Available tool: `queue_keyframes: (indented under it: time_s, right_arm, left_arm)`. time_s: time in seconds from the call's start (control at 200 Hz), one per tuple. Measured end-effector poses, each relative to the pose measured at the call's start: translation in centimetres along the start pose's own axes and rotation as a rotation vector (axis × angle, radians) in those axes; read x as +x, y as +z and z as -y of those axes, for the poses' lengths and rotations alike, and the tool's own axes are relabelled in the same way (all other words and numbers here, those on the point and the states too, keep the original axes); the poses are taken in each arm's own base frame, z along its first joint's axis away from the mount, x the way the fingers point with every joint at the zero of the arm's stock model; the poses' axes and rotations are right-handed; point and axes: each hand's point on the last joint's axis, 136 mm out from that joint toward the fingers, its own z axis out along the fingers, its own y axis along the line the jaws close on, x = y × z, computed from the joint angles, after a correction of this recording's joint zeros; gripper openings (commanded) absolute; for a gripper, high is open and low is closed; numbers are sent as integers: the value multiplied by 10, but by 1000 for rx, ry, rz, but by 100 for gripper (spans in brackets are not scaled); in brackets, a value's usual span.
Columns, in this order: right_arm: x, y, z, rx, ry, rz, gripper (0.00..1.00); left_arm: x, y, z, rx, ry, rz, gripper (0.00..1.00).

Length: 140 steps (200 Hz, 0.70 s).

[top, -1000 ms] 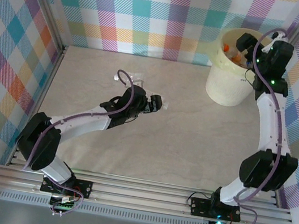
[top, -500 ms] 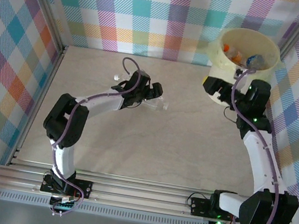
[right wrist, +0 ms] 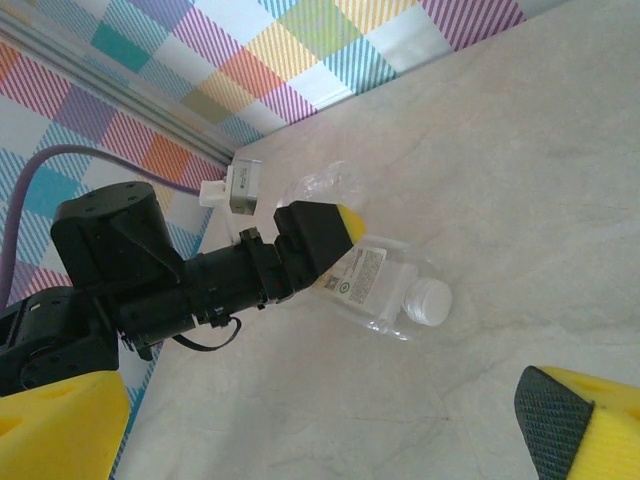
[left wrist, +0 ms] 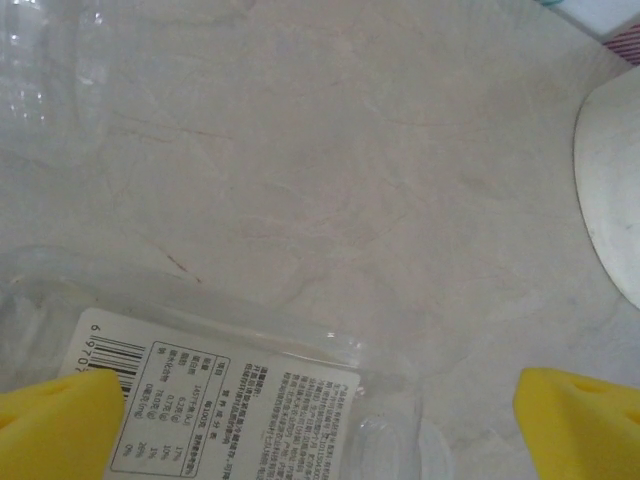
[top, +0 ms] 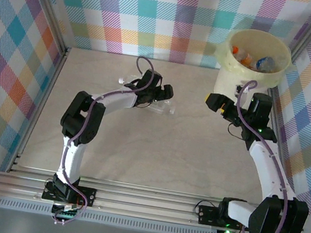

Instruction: Put the plastic bottles in the bin

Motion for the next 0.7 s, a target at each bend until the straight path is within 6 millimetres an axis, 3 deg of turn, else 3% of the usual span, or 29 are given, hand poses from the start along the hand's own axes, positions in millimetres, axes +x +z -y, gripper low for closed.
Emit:
queue_keyframes:
  time_s: [0.25,0.51,0.7]
  right_arm:
    - [2,3,3,5,14,-9,100]
    - [7,10,11,14,50,-33,100]
    - [12,16,15,18,66,-54,100]
  left_arm:
    - [4,-7,-2,36,-5,29,100]
    - [28,-31,-9,59,0,21,100]
    - [54,-48,-4,77,14,-11,100]
